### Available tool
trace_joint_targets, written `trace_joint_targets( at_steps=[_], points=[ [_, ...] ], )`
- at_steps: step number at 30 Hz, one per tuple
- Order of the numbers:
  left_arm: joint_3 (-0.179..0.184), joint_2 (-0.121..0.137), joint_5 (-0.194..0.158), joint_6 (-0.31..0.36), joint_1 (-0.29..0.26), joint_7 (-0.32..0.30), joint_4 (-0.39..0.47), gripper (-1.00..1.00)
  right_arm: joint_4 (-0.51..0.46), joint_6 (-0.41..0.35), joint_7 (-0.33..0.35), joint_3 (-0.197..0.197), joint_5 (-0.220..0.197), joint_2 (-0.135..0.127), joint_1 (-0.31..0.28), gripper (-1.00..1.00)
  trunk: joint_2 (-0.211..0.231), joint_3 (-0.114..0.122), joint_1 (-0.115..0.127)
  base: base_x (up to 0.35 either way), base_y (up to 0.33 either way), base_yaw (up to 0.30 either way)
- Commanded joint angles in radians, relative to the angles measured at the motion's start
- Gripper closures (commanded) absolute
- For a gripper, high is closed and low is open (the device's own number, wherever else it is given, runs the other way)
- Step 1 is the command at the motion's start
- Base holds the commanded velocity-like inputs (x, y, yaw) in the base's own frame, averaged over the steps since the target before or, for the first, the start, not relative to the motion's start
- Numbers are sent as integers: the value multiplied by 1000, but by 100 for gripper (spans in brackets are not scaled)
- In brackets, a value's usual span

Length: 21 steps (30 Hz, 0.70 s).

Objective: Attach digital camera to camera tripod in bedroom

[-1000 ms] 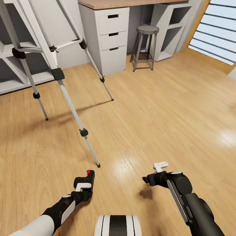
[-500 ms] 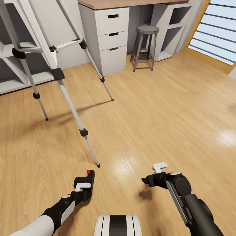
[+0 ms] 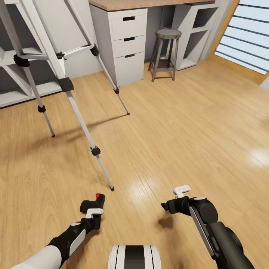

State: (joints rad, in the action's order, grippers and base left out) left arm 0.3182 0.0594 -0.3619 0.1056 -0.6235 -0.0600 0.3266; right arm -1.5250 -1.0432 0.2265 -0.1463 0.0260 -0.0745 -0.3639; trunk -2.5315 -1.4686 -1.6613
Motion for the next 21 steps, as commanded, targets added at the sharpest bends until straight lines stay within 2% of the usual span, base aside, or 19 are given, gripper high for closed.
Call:
trace_joint_targets(
  at_steps=[1, 14, 15, 21],
  points=[
    [3, 1, 0, 6, 0, 0, 2, 100, -1, -4, 3, -1, 3, -1, 0, -100, 0, -1, 0, 0, 0, 0],
    [5, -1, 6, 5, 1, 0, 2, 100, -3, -4, 2, -5, 3, -1, 2, -100, 0, -1, 0, 0, 0, 0],
    [1, -2, -4, 6, 6, -3, 3, 100, -5, -4, 3, -16, 3, -1, 3, -100, 0, 3, 1, 0, 0, 0],
    [1, -1, -4, 5, 8, -4, 3, 100, -8, -4, 3, -17, 3, -1, 4, -100, 1, 26, 3, 0, 0, 0]
  ],
)
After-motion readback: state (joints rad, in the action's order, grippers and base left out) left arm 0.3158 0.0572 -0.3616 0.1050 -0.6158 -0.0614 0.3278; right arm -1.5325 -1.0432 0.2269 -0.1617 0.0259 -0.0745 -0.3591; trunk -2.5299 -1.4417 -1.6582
